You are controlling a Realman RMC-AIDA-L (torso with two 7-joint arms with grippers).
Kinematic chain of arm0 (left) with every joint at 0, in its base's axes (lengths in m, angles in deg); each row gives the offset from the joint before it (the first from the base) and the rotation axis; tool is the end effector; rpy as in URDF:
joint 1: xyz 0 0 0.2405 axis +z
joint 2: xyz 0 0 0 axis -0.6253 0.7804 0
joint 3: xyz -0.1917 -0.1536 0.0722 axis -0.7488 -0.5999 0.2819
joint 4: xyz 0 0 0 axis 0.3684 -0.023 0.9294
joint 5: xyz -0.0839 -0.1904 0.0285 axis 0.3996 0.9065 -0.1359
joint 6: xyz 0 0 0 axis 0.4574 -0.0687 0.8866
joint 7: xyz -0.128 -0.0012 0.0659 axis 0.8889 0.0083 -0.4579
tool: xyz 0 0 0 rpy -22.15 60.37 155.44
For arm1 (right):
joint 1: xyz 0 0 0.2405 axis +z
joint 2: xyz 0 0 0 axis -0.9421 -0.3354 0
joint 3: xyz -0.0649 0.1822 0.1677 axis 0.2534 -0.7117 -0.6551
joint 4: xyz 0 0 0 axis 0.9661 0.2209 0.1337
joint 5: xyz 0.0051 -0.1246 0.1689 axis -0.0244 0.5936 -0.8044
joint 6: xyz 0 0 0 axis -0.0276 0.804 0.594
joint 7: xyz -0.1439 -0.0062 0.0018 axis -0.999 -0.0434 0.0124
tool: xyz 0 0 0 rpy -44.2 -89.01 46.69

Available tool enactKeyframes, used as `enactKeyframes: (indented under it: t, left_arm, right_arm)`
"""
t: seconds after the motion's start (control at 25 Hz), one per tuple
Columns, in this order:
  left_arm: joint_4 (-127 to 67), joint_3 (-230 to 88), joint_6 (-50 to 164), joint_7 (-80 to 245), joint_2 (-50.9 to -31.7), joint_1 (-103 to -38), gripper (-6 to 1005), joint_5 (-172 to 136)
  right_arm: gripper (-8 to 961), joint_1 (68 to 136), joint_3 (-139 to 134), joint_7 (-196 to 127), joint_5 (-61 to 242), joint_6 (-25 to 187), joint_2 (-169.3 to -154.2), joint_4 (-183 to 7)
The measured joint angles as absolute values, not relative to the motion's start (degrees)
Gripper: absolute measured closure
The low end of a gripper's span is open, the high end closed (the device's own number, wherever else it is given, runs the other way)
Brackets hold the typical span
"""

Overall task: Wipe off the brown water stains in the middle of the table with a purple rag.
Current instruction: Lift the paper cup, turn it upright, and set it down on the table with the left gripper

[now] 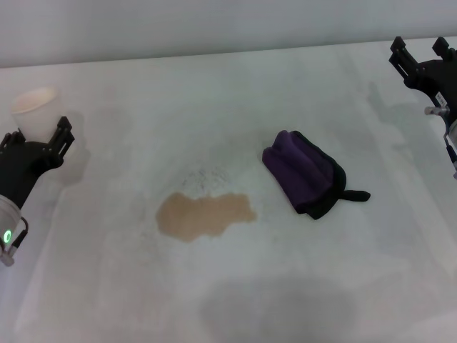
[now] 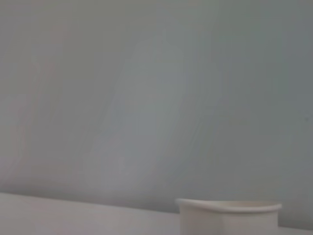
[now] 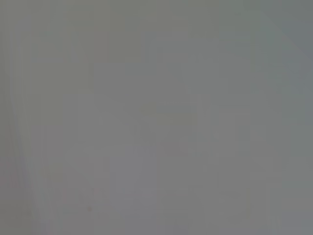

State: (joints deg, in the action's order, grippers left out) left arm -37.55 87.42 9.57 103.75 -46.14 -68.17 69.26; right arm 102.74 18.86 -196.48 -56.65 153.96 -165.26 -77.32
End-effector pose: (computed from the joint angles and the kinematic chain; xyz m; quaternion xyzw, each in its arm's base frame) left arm -0.3254 0.3354 -0.0619 -0.7187 -0.3697 -0.2908 0.5121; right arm 0.3492 0.3507 0.0059 -0.6498 0.3330 0.3170 0.6053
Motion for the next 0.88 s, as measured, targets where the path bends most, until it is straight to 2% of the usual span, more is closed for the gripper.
enactKeyframes:
  t: [0.88]
  left_arm:
    - [-42.0, 87.4, 11.9, 95.1, -46.17, -65.6, 285, 69.2]
  right_arm:
    - [97, 102.3, 18.8, -196.4, -56.6, 153.9, -165.26, -77.1]
